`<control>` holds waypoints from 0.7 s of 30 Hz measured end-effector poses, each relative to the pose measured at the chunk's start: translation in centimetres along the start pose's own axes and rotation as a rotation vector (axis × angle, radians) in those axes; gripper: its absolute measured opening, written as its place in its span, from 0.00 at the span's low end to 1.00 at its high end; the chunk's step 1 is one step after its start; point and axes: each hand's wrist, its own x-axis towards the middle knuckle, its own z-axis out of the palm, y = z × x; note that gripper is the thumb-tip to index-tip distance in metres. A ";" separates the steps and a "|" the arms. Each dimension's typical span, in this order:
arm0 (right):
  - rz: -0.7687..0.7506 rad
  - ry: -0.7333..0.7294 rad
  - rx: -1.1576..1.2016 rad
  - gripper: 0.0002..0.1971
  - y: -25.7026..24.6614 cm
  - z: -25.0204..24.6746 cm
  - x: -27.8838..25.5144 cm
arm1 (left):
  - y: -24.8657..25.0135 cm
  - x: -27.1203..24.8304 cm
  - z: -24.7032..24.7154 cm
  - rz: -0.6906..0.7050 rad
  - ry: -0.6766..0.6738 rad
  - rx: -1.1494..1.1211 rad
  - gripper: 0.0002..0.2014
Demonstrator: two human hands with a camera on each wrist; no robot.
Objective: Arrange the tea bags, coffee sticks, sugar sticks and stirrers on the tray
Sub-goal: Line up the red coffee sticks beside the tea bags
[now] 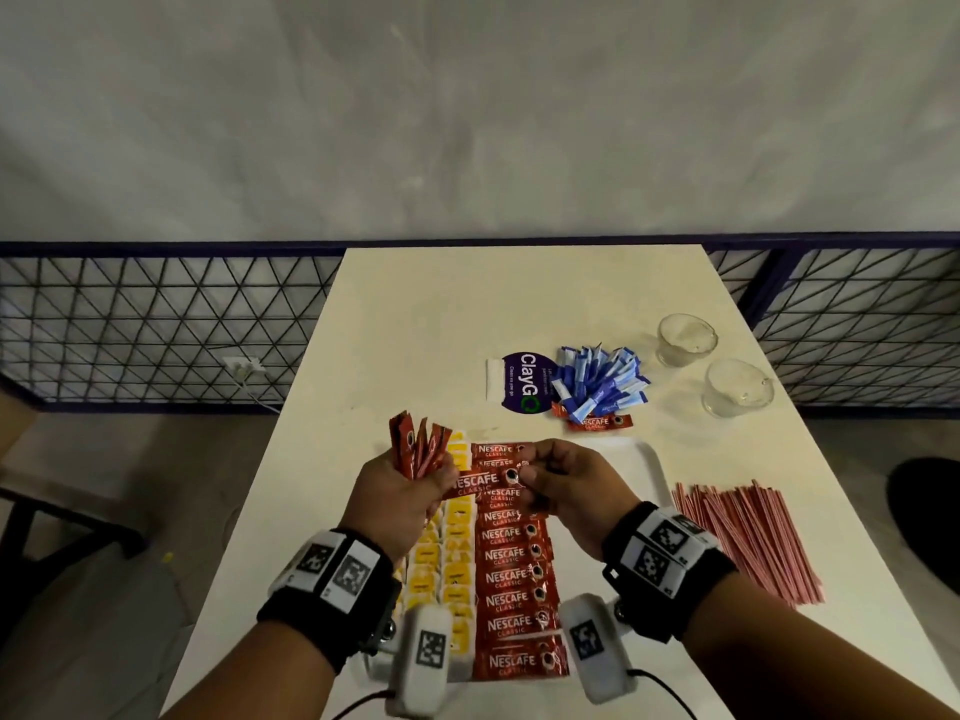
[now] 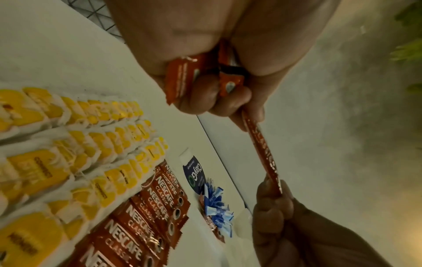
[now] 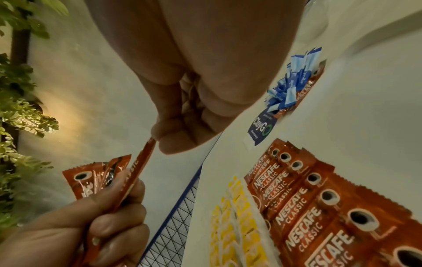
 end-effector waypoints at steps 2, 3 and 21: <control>0.012 0.029 -0.042 0.06 0.4 -0.4 0.2 | 0.0 0.2 0.1 0.065 -0.002 0.127 0.06; 0.013 0.053 -0.061 0.06 0.6 -0.6 0.3 | 0.0 0.4 0.0 0.094 0.007 0.194 0.06; 0.320 0.333 -0.484 0.02 6.9 -4.0 3.7 | -3.7 0.4 -6.2 -0.002 0.119 0.454 0.06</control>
